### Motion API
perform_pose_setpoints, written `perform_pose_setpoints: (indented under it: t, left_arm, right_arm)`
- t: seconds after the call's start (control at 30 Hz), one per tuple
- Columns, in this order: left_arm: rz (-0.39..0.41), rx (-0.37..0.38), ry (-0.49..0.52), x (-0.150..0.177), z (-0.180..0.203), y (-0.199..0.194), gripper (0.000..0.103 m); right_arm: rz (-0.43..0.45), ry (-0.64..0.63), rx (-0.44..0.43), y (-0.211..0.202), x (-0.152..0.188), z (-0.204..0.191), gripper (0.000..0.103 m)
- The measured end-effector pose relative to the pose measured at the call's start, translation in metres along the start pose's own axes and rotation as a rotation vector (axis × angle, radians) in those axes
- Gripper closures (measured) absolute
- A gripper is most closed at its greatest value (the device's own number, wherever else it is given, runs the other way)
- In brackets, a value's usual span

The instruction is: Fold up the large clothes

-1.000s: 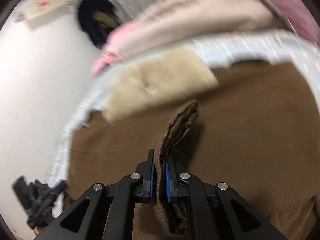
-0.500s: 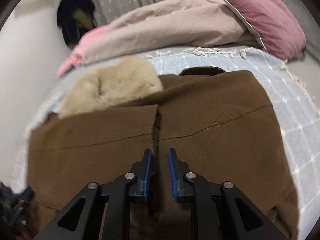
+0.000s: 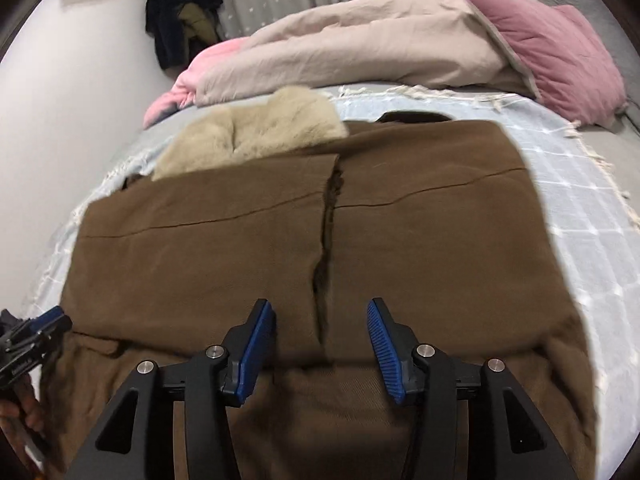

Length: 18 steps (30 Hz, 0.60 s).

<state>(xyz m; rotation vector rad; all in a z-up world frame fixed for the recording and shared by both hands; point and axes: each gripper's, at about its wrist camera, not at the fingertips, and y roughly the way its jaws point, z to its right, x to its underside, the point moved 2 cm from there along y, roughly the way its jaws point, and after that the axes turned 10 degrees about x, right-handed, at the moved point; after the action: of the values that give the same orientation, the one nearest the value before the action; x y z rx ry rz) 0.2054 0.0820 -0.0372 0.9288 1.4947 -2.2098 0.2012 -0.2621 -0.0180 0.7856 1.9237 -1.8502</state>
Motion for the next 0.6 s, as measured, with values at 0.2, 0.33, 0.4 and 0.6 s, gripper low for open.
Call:
perform_pose_setpoints:
  t: [0.2, 0.33, 0.4, 0.6]
  left_arm:
    - [0.003, 0.005, 0.015, 0.002, 0.024, -0.049, 0.022]
    - [-0.016, 0.010, 0.035, 0.011, 0.038, -0.085, 0.021]
    - [-0.015, -0.026, 0.070, 0.014, 0.045, -0.108, 0.020]
    - [0.021, -0.109, 0.130, 0.034, 0.056, -0.175, 0.002]
  right_arm:
    - [0.073, -0.023, 0.023, -0.094, 0.012, 0.028, 0.039]
    - [0.122, 0.000, 0.040, -0.151, 0.032, 0.043, 0.031]
    - [0.132, 0.009, 0.027, -0.171, 0.041, 0.046, 0.029]
    - [0.144, -0.030, -0.006, -0.220, 0.075, 0.052, 0.025]
